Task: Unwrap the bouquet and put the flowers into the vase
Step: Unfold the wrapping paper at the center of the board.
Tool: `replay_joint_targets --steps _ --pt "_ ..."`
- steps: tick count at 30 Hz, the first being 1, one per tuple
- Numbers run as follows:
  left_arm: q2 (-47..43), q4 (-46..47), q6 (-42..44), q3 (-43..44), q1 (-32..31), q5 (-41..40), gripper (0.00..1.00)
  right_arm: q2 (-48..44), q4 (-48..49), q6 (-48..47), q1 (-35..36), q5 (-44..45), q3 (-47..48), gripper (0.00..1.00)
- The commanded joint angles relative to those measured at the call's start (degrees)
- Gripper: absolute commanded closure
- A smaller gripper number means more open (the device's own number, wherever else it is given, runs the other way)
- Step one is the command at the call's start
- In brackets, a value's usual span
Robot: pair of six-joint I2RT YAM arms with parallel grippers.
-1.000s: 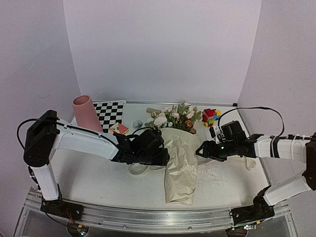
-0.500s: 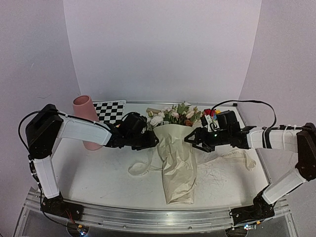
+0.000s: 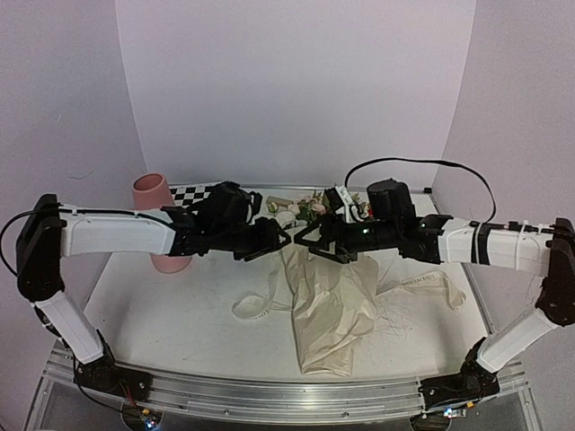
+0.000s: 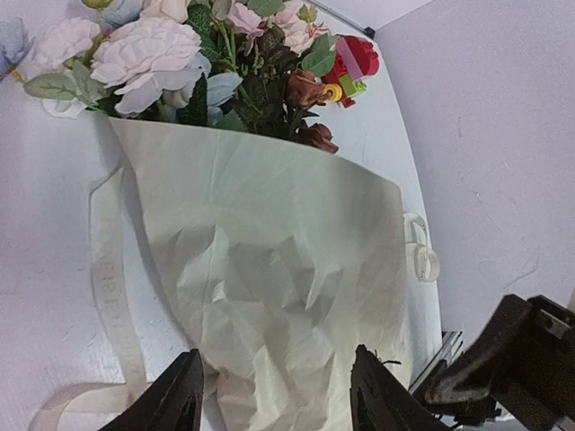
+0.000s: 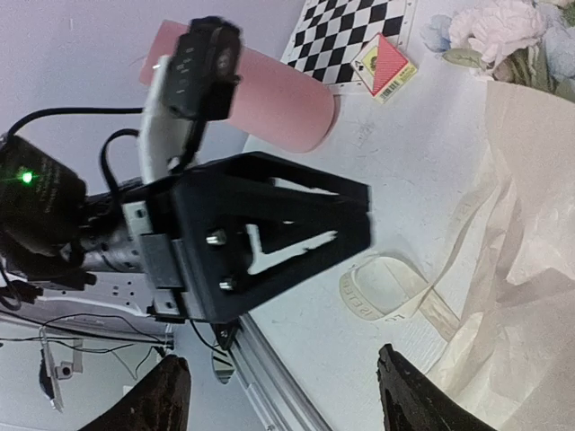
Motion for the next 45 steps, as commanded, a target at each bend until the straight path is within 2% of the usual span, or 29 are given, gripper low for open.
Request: replay_joint_targets --steps 1,4,8,13,16,21,30,34,40,45 --pt "-7.15 -2.47 4.28 -9.68 -1.73 -3.08 0.40 -2.24 -3.03 -0.58 0.45 16.99 -6.09 0.24" --pt "-12.91 -1.95 4.88 -14.47 -2.43 -1.56 0.37 -6.85 -11.46 -0.41 0.44 26.01 -8.45 0.18" --pt "-19.67 -2.02 6.88 -19.26 -3.84 0.31 0.36 -13.85 -16.64 -0.91 -0.67 29.47 -11.24 0.15" --pt "-25.64 -2.05 5.72 -24.88 -5.45 0.63 0.36 -19.99 -27.65 -0.17 -4.11 34.86 -12.81 0.15" --pt "-26.08 -2.04 4.47 -25.79 -7.68 -0.98 0.36 -22.12 -28.74 -0.01 -7.16 34.90 -15.97 0.15" --pt "-27.02 -1.92 1.03 -26.97 -10.67 -7.13 0.37 -19.23 -28.09 0.49 -13.43 30.71 -18.81 0.16" --pt "-32.37 -2.10 -3.48 -27.16 -10.87 -11.04 0.37 -22.58 -28.32 -3.79 -17.96 35.93 -19.95 0.24" --pt "-33.99 -2.51 -4.27 -26.44 -10.87 -11.42 0.37 -21.65 -27.31 -6.69 -18.04 30.78 -20.51 0.27" --pt "-34.64 -3.90 -4.74 -25.85 -10.87 -11.50 0.37 -17.81 -19.65 -10.47 -17.73 16.63 -21.40 0.40" --pt "-36.19 -5.40 -4.64 -25.83 -10.87 -13.09 0.36 -17.55 -13.76 -9.19 -12.76 12.05 -20.70 0.45"
